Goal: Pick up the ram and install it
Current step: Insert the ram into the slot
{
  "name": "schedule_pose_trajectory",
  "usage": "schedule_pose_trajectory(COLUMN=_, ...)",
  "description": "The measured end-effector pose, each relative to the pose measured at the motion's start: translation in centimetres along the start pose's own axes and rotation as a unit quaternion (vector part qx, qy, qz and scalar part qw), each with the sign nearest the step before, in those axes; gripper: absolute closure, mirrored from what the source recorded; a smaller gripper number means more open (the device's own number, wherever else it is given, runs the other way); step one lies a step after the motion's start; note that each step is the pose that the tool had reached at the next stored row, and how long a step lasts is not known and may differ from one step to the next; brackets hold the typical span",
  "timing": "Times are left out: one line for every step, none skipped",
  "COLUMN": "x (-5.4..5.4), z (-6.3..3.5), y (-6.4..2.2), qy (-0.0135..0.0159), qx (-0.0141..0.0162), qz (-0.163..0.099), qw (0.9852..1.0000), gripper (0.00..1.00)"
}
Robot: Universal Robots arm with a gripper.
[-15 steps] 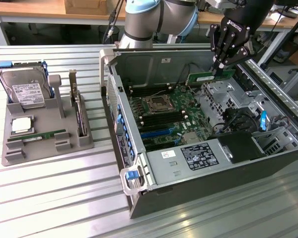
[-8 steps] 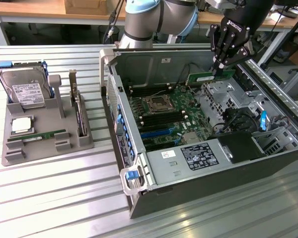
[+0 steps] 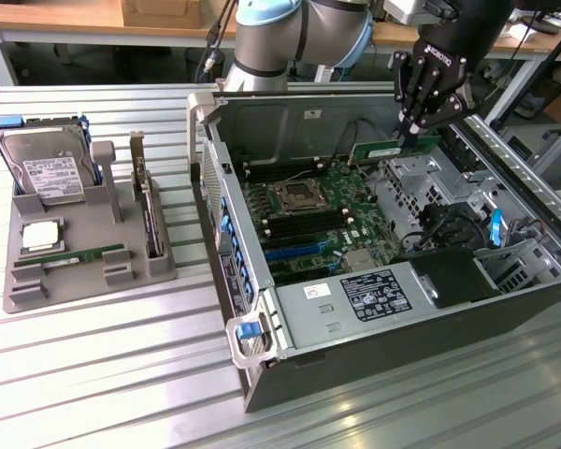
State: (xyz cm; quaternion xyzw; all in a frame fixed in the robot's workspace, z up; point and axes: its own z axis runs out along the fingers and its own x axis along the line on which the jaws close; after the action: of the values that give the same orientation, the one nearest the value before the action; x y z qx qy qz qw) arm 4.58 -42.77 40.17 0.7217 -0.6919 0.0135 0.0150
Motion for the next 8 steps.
schedule_pose_trajectory(x=0.00, z=0.04, y=0.00, qy=0.0000, qx=0.0000, qz=0.000, qw=1.0000, gripper=0.88)
schedule_pose_trajectory(x=0.00, z=0.07, y=0.00, qy=0.0000, qx=0.0000, qz=0.000, qw=1.0000, gripper=0.88)
schedule_pose_trajectory(x=0.00, z=0.11, y=0.00, qy=0.0000, qx=0.0000, qz=0.000, qw=1.0000, gripper=0.88)
schedule_pose_trajectory(x=-0.01, z=0.16, y=0.00, qy=0.0000, qx=0.0000, qz=0.000, qw=1.0000, gripper=0.88)
schedule_pose_trajectory(x=-0.01, z=0.20, y=0.00, qy=0.0000, qx=0.0000, qz=0.000, qw=1.0000, gripper=0.88)
schedule_pose_trajectory(x=-0.01, z=0.24, y=0.00, qy=-0.0001, qx=0.0000, qz=0.000, qw=1.0000, gripper=0.88)
schedule_pose_trajectory(x=-0.01, z=0.29, y=0.00, qy=0.0000, qx=0.0000, qz=0.000, qw=1.0000, gripper=0.88)
schedule_pose_trajectory(x=-0.01, z=0.33, y=0.00, qy=0.0000, qx=0.0000, qz=0.000, qw=1.0000, gripper=0.88)
